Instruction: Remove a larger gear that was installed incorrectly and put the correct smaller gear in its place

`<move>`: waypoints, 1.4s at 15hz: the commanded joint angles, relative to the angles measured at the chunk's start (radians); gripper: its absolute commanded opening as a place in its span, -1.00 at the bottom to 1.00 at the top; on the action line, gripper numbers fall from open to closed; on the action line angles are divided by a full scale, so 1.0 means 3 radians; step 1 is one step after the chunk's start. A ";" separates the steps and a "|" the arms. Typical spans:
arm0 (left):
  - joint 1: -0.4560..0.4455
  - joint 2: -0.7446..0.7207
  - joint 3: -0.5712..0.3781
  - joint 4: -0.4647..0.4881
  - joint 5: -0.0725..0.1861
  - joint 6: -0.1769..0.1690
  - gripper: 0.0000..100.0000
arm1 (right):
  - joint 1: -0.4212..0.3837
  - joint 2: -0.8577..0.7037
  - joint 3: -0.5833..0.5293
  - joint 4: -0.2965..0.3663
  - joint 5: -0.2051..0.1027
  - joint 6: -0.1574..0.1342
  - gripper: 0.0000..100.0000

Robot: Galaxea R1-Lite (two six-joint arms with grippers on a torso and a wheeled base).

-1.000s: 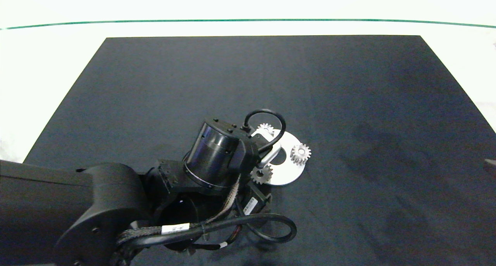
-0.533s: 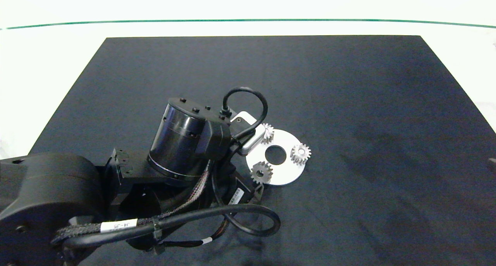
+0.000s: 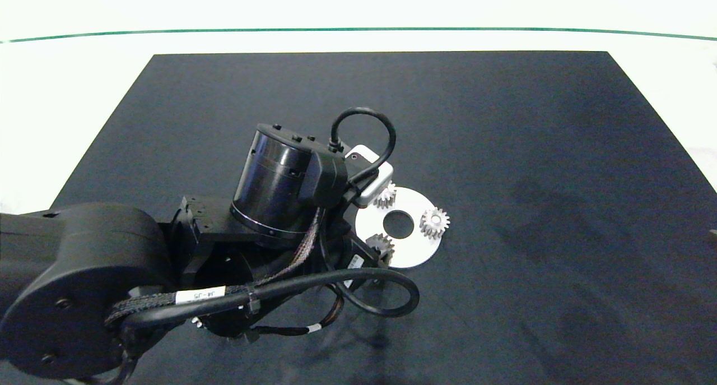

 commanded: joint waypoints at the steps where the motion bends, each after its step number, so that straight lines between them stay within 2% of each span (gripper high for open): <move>1: -0.0005 0.0074 -0.0033 -0.0014 0.0009 0.0006 1.00 | 0.0002 -0.0010 0.0000 0.0006 -0.0003 -0.0003 1.00; 21: 0.0025 0.0156 -0.0105 -0.0019 0.0009 0.0083 1.00 | 0.0002 -0.0071 0.0005 0.0006 -0.0003 0.0018 1.00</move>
